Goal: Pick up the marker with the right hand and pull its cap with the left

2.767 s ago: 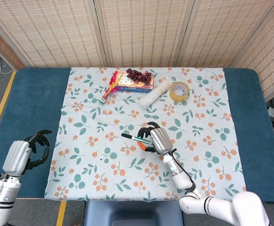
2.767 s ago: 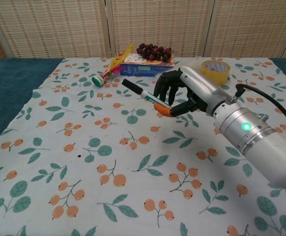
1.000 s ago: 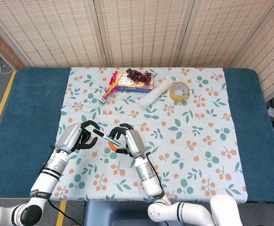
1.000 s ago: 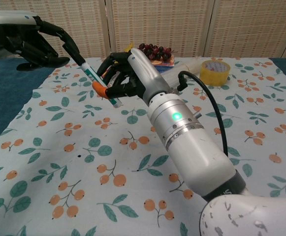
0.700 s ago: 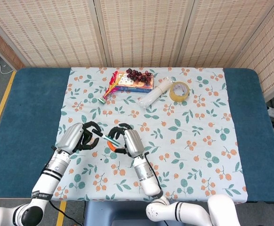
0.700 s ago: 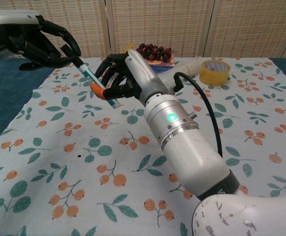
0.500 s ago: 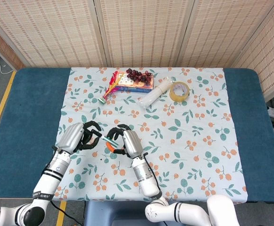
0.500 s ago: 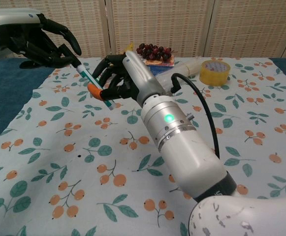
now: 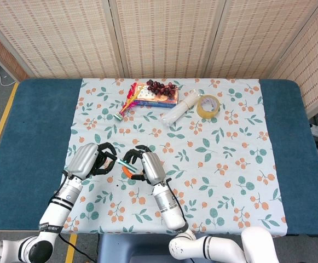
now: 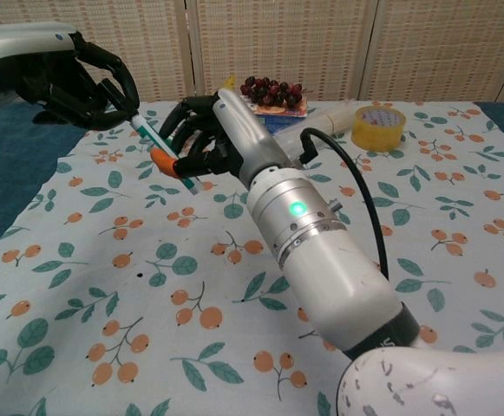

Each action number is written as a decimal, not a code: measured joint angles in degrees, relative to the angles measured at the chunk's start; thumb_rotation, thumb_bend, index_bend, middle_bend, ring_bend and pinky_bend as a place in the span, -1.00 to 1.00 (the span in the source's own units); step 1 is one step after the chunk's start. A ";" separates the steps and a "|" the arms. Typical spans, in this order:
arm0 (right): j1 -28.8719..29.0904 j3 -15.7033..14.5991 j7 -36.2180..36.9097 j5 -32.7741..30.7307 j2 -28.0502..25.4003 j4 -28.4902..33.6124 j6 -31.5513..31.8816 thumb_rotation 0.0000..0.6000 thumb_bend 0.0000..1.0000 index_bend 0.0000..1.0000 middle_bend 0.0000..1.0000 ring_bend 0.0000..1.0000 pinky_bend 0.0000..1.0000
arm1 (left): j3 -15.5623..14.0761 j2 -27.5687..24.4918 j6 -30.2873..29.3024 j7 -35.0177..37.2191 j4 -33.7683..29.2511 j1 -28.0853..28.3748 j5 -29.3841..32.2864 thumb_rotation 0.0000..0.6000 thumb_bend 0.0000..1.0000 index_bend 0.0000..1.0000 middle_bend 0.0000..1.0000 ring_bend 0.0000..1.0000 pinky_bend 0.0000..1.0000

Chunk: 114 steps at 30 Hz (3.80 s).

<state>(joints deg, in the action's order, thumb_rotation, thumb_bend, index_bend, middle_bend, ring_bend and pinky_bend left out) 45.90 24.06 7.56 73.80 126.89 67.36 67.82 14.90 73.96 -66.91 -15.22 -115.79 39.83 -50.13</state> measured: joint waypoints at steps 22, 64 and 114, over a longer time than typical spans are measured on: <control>-0.16 -0.49 -0.22 0.33 0.14 -0.46 -0.29 1.00 -0.19 0.85 0.61 0.06 -0.57 | -0.23 -0.28 0.48 -0.14 -0.11 0.34 -0.17 1.00 -0.03 0.08 0.87 0.61 0.81; -4.89 -13.28 -22.87 1.03 -14.57 -1.06 -7.70 1.00 -0.19 0.85 0.61 0.06 -0.56 | -10.93 10.11 2.69 -12.14 18.22 -0.91 0.90 1.00 0.38 0.50 1.00 0.74 0.93; -28.93 -23.35 -36.67 1.11 -53.12 31.67 15.46 1.00 -0.64 -1.00 -1.00 -1.00 -1.00 | -19.09 -4.18 -22.73 9.65 15.36 -19.01 -38.86 1.00 -0.21 -1.00 -1.00 -1.00 -0.82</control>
<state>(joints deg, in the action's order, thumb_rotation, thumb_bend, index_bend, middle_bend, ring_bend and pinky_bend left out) 16.97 0.71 -29.10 74.91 73.77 99.04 83.29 -4.19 69.78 -89.64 -5.56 -100.43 20.82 -88.99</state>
